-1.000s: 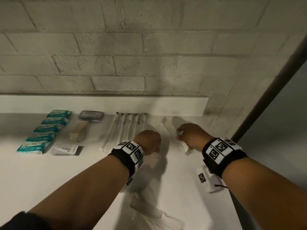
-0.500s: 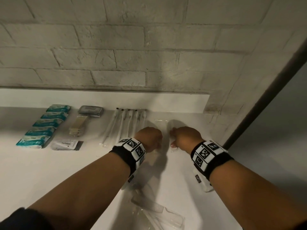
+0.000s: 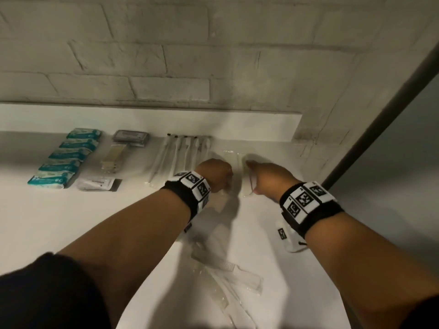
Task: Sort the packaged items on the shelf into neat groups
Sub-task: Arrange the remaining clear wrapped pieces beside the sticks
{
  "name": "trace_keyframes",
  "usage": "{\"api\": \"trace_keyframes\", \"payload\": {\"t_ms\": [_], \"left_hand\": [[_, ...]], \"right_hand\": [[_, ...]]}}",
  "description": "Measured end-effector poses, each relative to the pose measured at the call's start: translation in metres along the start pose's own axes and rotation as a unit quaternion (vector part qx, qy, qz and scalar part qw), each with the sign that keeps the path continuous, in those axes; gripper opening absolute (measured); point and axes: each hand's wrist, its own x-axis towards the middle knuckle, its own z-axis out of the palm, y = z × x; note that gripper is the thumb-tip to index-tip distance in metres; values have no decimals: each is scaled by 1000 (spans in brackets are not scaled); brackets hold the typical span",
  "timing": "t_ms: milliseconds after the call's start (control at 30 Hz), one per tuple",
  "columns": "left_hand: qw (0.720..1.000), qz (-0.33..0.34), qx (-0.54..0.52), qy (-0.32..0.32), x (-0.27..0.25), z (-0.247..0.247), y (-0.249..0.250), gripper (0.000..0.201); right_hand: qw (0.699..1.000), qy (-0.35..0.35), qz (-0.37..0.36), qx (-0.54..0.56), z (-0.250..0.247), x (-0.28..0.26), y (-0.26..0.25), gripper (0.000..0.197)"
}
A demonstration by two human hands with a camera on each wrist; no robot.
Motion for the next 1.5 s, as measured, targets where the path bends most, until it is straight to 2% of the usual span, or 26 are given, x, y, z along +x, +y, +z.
{"api": "trace_keyframes", "payload": {"t_ms": [67,100,167,233,300,367,467,533,600,633,667,700,767,833,867,933,967,1033,1100,1167,1267,1400,1500], "left_hand": [[1000,4,6,-5,-2,-2,1,20],[1000,6,10,-6,-2,-3,2,21],[1000,11,20,-10,-2,-4,1,20],[1000,11,21,-12,-1,-2,0,23],[1000,5,17,-12,-2,-3,-1,29],[1000,-8,4,-13,-3,-4,-3,34],[1000,-5,-8,-24,-4,-6,-6,39],[999,-5,-17,-36,-4,-6,-9,41],[999,-4,-19,-43,-1,-5,-10,40],[999,-3,-17,-47,0,-6,-10,39],[999,-2,-16,-51,0,-6,-10,38],[998,-1,-14,-54,1,-6,-9,38],[999,4,-3,-48,2,-7,-9,36],[999,-1,5,-49,2,-7,-8,36],[999,-4,6,-52,4,-6,-9,35],[999,-5,13,-47,4,-5,-7,34],[999,-2,20,-44,5,-6,-7,33],[999,7,33,-36,4,-5,-7,34],[999,16,36,-6,4,-2,-6,36],[999,20,22,37,5,2,-3,35],[999,16,13,43,12,8,14,40],[998,-3,56,3,23,13,31,52],[997,-5,76,1,25,12,30,52]], "right_hand": [[998,48,-1,47,-5,-20,-12,53],[996,45,-18,72,-8,-34,-23,42],[990,-44,-79,111,-5,-68,-51,33],[978,-133,-145,74,3,-96,-80,43],[970,-164,-179,16,15,-105,-94,48],[968,-166,-190,0,24,-101,-95,50],[967,-142,-210,-6,30,-96,-86,30],[967,-137,-215,-21,30,-95,-81,23],[971,-143,-189,21,22,-93,-72,13],[975,-140,-157,73,16,-89,-64,9],[974,-134,-108,145,9,-84,-56,13],[964,-121,-54,229,4,-76,-46,22],[924,-40,33,378,-3,-58,-25,33],[900,67,90,422,-8,-43,-7,36],[892,96,115,426,-9,-37,-2,36],[881,91,164,435,-7,-27,6,53],[885,67,178,424,-5,-22,10,62],[923,34,167,346,-3,-19,17,53],[962,29,118,244,-6,-21,25,46],[985,-5,40,167,-10,-25,32,56],[993,-88,-51,52,-6,-29,39,72],[997,-72,-18,4,0,-18,46,79],[997,-83,-2,8,-2,-9,41,80]]}}
